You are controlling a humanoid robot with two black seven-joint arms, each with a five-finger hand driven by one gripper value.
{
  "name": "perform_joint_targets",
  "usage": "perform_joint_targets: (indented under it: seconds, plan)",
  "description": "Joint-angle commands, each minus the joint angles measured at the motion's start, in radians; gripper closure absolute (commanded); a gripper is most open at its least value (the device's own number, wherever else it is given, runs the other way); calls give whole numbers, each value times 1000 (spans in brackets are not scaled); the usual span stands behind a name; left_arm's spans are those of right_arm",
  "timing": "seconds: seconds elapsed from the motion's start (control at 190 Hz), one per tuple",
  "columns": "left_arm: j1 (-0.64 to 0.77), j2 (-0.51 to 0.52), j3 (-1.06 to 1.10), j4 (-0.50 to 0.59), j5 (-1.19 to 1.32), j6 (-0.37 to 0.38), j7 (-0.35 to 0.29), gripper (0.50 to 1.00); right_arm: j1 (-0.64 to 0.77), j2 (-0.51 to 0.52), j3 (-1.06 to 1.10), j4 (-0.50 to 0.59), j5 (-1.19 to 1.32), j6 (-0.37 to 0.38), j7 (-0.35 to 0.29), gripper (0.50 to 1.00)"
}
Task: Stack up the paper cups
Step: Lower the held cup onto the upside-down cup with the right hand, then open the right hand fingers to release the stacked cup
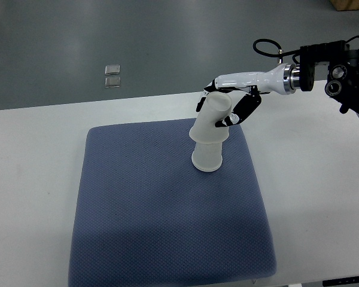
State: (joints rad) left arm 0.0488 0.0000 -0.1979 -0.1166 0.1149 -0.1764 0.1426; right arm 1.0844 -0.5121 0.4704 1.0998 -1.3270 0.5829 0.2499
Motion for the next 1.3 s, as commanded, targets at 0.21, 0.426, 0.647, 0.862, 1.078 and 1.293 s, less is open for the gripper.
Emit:
perform_joint_targets:
  seconds: [0.21,0.426,0.647,0.862,1.078,1.293]
  plan:
    - [-1,0,0,0,0,0,0,500,3,-3,2,0,2,0,0,818]
    - [0,0,0,0,-1,0,0,500,3,-3,2,0,3,0,0,814]
    - [0,0,0,0,0,0,0,500,-3,3,2,0,3,0,0,801]
    - [0,0,0,0,0,0,0,500,-11,4,-3,2,3,-3,0,787]
    - [-1,0,0,0,0,0,0,500,-32,7,-1,0,2,-18,0,707]
    - [-1,0,0,0,0,0,0,500,-66,35,1,-9,2,-22,0,632]
